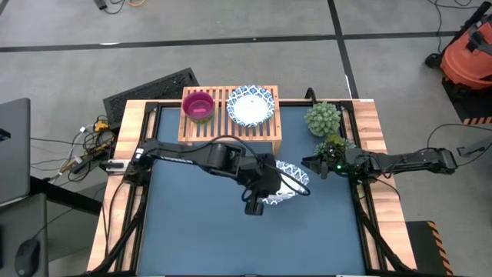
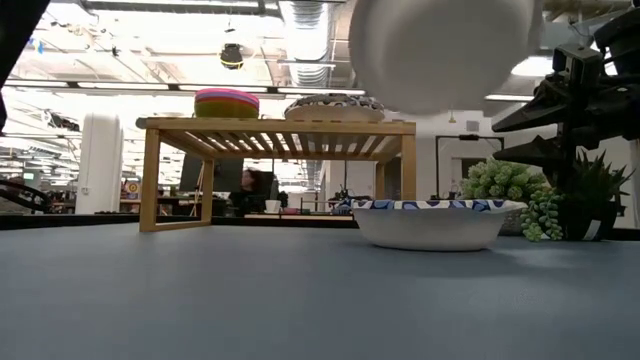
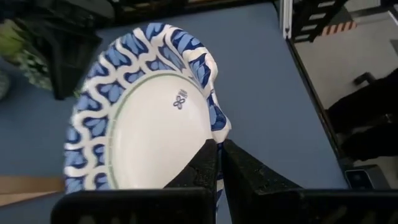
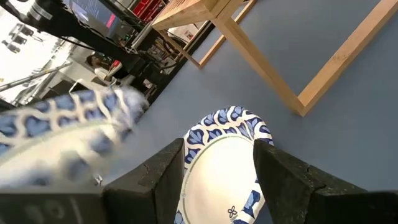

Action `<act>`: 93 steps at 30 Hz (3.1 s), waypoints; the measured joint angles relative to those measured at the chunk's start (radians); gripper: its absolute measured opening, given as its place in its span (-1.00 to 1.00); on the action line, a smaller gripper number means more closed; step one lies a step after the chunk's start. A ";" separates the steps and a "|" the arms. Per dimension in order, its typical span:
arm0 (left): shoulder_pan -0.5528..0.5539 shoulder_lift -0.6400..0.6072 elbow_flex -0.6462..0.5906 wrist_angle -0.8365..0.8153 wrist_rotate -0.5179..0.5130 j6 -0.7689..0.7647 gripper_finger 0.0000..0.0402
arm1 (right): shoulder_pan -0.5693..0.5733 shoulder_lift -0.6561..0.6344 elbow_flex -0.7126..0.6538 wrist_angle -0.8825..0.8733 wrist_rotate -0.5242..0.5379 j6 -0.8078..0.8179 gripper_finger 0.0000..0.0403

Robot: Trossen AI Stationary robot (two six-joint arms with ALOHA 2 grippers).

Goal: Place and stack bowls onto a shelf
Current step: Stack the blue patterned bowl on top of the other blue patterned bowl on the shelf

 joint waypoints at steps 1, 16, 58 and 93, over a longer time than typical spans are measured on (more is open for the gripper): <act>0.000 0.000 0.022 -0.017 -0.007 0.000 -1.00 | 0.000 0.000 0.000 0.000 0.000 -0.001 0.08; -0.002 -0.064 0.115 -0.032 -0.626 0.131 -1.00 | 0.000 0.000 0.000 0.000 0.000 -0.018 0.08; 0.300 -0.063 -0.145 -0.033 -0.625 0.174 -0.99 | 0.000 0.000 0.000 0.000 0.000 -0.054 0.08; 0.121 -0.063 -0.049 0.040 -0.292 0.040 -0.17 | 0.000 0.000 0.000 0.000 0.000 -0.050 0.08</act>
